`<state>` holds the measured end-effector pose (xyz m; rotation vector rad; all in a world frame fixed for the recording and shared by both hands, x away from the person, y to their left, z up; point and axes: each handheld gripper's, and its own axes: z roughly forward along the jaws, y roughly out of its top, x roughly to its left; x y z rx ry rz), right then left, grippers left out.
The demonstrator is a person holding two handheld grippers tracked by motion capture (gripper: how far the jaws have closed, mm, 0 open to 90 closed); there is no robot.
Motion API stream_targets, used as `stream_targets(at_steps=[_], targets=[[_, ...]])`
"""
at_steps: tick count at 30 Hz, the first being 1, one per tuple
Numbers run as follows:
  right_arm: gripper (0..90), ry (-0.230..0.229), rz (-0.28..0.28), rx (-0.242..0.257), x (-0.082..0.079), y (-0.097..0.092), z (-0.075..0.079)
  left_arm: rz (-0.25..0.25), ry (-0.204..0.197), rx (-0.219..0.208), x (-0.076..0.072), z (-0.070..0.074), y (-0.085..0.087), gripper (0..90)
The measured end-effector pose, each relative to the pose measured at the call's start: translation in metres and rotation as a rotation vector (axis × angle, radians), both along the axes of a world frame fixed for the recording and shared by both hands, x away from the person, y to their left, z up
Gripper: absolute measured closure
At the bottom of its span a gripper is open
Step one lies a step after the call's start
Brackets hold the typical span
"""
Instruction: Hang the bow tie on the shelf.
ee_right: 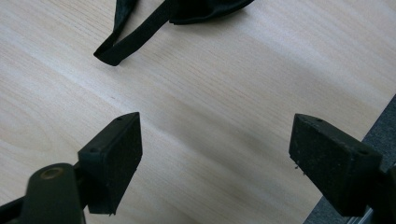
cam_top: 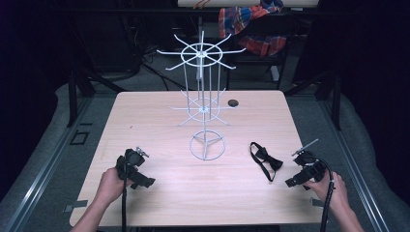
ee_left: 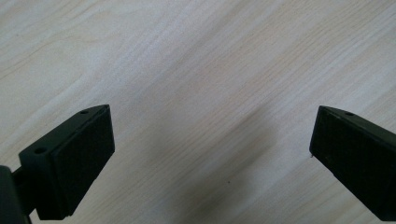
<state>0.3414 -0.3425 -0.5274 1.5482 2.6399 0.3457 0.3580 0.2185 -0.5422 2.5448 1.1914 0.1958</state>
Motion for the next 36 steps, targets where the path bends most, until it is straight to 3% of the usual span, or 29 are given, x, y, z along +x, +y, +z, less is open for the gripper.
stream_targets(at_steps=[7,11,17,20,24,33,36], targets=[[14.8,-0.015,0.003,0.018,-0.001,0.0,0.002,-0.003,0.007,0.006,0.001,-0.001,-0.001,0.0],[9.7,-0.012,0.009,0.039,0.002,0.002,0.003,0.007,0.008,-0.002,0.001,-0.002,0.002,0.0],[7.1,-0.007,0.027,0.018,0.002,0.004,0.004,-0.006,0.003,-0.004,0.0,-0.001,-0.002,0.0],[6.2,-0.028,0.001,0.044,0.001,0.005,0.003,-0.011,0.004,-0.005,0.0,0.0,-0.002,0.0],[5.8,-0.046,0.026,0.015,0.003,0.006,0.008,0.002,-0.003,-0.005,0.0,-0.001,0.002,0.0],[4.5,-0.068,0.027,0.03,0.0,0.005,0.011,0.004,-0.002,0.01,-0.001,0.0,-0.003,0.0],[4.1,-0.1,0.03,0.011,0.002,0.007,0.014,0.006,0.001,0.016,0.001,-0.001,-0.004,0.0]])
